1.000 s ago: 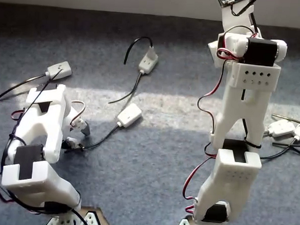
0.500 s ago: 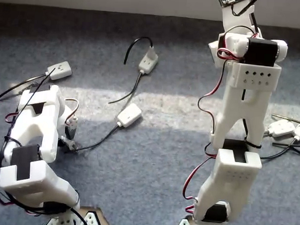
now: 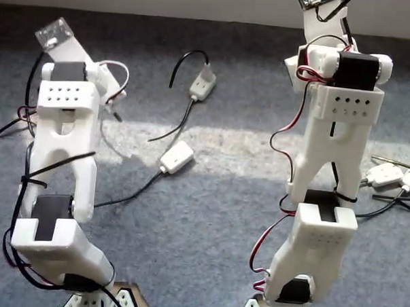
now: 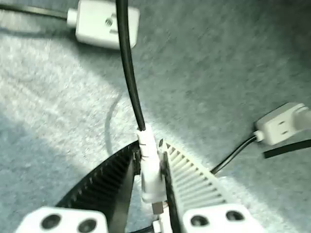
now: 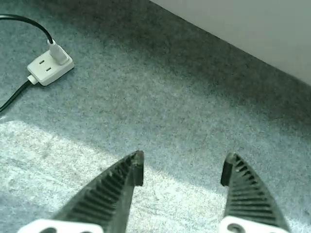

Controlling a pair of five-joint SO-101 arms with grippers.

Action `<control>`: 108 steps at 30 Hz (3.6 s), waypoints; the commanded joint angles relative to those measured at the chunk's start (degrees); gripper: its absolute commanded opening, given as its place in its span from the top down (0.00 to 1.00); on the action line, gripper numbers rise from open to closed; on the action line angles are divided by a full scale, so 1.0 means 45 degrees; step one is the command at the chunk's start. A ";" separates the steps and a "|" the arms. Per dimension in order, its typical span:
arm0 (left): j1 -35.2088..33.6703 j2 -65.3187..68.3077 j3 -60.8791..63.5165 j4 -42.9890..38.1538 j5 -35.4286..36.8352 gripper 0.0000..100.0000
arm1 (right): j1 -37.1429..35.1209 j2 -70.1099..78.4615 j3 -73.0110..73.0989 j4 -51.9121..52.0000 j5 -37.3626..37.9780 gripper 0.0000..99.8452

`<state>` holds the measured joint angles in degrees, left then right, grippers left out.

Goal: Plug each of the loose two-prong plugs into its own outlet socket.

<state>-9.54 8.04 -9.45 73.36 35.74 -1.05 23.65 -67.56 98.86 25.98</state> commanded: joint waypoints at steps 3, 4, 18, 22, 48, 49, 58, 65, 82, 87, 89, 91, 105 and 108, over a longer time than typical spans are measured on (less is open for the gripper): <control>0.1104 -0.0459 -0.5167 0.0078 0.0098 0.99 | 0.0010 -0.0694 -0.0068 0.0440 -0.2305 0.74; 0.1241 -0.0459 -0.5714 0.0117 0.0098 0.99 | 0.0010 -0.0694 -0.0068 0.0440 -0.2755 0.74; 0.4933 -0.1319 -0.9426 0.3360 0.1954 0.99 | -0.0400 -0.0576 -0.0107 0.0440 -0.6388 0.81; 0.5226 -0.1514 -0.9387 0.3419 0.3263 0.99 | -0.0498 -0.0576 -0.0166 0.0440 -0.6388 0.94; 0.6339 0.3018 -0.9973 0.1875 0.6369 0.99 | -0.3800 -0.5109 0.5167 0.0459 -0.6388 0.99; 0.6515 0.2979 -0.9993 0.2071 0.6388 0.99 | -0.3976 -0.5089 0.5167 0.0440 -0.6447 0.99; 0.7414 0.2960 -1.2611 0.4103 0.6408 0.99 | -0.4132 -0.4855 0.5832 -0.0127 -0.6466 0.99; 0.7433 0.3057 -1.4974 0.5783 0.6408 0.99 | -0.3741 -0.4386 0.7492 -0.2002 -0.6486 0.99; 0.7375 0.2940 -1.5033 0.6037 0.6388 0.99 | -0.1416 -0.4288 0.9875 -0.5832 -0.6369 0.99; 0.7355 0.2940 -1.5033 0.6115 0.6349 0.99 | -0.1123 -0.4269 1.0774 -0.7023 -0.5372 0.99; 0.7355 0.2940 -1.5033 0.6115 0.6349 0.99 | -0.1143 -0.4269 1.0911 -0.7082 -0.5353 0.99; 0.7355 0.2940 -1.5033 0.6115 0.6349 0.99 | -0.1182 -0.4288 1.0911 -0.6945 -0.5392 0.99; 0.6535 0.3077 -1.4974 0.5919 0.6408 0.99 | -0.2823 -0.4659 0.7473 -0.2354 -0.5411 0.99; 0.6828 0.3077 -1.4955 0.5939 0.6408 0.99 | -0.3331 -0.4620 0.7492 -0.2354 -0.5411 0.99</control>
<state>20.62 22.55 -75.47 100.70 64.13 -14.15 5.54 -31.08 87.78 1.01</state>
